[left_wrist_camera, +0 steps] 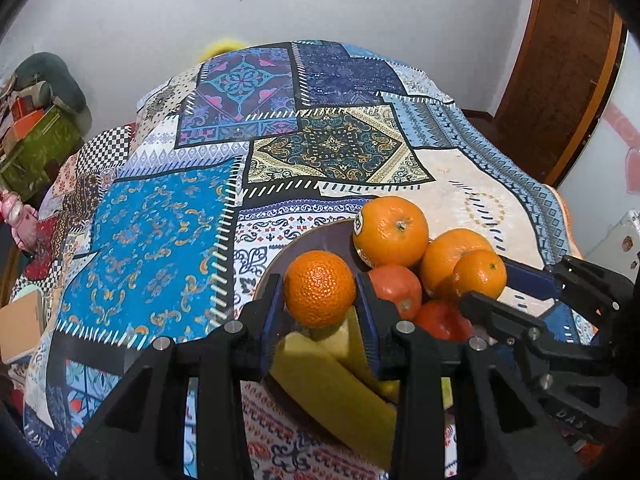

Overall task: Organize fruits
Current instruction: 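Carry both mandarins onto the plate and open both grippers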

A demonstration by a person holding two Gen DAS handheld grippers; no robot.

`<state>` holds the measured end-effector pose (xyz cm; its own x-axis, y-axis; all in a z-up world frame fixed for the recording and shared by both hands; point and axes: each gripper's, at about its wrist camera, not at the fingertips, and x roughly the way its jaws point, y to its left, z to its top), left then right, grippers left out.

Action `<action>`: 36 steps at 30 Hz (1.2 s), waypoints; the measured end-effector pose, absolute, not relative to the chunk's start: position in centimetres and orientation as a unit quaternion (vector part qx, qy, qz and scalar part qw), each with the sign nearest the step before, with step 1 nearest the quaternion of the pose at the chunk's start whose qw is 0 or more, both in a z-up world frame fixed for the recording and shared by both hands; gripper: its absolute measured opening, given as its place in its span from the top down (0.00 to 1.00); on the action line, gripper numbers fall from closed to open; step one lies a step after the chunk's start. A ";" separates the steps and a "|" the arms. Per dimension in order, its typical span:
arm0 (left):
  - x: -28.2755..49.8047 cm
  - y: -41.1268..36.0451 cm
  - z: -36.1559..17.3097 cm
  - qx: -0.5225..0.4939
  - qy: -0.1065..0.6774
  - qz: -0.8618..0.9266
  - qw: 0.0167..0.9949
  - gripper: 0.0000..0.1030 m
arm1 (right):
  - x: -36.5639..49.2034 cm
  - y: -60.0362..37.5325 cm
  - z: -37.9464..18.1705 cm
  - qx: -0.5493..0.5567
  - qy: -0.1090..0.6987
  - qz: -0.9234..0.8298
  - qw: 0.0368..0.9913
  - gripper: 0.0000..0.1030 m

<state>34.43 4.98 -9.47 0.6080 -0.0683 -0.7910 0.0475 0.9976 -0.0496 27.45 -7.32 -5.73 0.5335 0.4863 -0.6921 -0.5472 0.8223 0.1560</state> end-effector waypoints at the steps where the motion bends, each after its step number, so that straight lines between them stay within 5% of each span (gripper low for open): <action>1: 34.7 4.9 -9.6 -0.012 0.442 -0.033 0.896 0.66 | 27.6 -7.2 -5.9 -0.041 0.383 0.295 0.874 0.68; 19: 37.5 5.0 -13.0 -0.047 0.451 -0.029 0.891 0.65 | 28.7 -5.9 -6.7 -0.056 0.377 0.304 0.873 0.67; 36: 33.3 4.3 -10.2 -0.032 0.424 -0.032 0.904 0.65 | 26.7 -7.7 -4.9 -0.045 0.373 0.304 0.875 0.66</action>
